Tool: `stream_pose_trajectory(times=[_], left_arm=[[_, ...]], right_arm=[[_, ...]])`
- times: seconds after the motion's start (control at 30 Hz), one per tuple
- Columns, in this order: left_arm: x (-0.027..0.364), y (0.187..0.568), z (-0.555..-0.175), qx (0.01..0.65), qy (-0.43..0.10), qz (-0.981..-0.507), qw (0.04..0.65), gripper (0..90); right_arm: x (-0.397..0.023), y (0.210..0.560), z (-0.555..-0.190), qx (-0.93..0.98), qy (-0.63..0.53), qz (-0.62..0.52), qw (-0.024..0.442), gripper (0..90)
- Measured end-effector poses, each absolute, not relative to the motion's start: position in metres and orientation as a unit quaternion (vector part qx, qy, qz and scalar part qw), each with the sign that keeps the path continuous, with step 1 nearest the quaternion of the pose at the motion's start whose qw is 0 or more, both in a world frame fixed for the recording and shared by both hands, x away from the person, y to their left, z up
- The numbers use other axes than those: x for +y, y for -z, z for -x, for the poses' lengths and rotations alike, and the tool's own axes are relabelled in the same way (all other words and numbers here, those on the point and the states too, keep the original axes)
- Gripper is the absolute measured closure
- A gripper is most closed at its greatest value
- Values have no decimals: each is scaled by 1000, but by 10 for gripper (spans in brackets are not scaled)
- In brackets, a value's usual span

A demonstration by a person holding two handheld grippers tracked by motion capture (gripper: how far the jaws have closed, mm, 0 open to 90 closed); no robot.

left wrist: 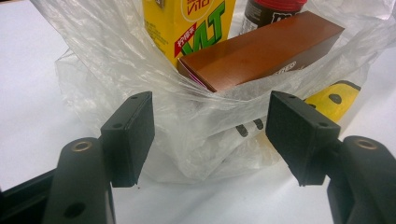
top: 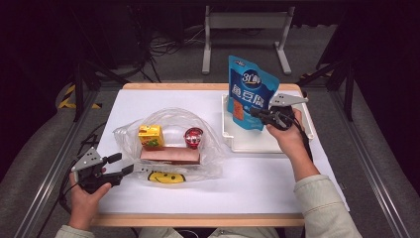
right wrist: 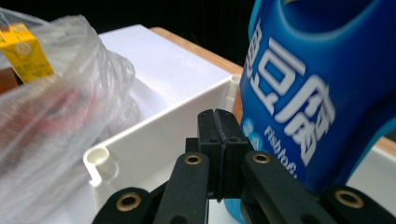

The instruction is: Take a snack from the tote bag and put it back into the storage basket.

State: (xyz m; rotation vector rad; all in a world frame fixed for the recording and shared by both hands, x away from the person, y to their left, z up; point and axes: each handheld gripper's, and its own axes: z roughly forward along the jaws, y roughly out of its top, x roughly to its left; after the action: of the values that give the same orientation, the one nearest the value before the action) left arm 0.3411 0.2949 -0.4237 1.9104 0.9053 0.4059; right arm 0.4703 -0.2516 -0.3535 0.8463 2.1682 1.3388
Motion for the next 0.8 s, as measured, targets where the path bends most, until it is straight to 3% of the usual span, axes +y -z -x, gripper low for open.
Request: stream_pose_trajectory(times=[0.8], left_arm=[[295,424,-341,370,-166,-781,475,331]], right_arm=[[-251,398,-486,800,-433,-352,220,900]])
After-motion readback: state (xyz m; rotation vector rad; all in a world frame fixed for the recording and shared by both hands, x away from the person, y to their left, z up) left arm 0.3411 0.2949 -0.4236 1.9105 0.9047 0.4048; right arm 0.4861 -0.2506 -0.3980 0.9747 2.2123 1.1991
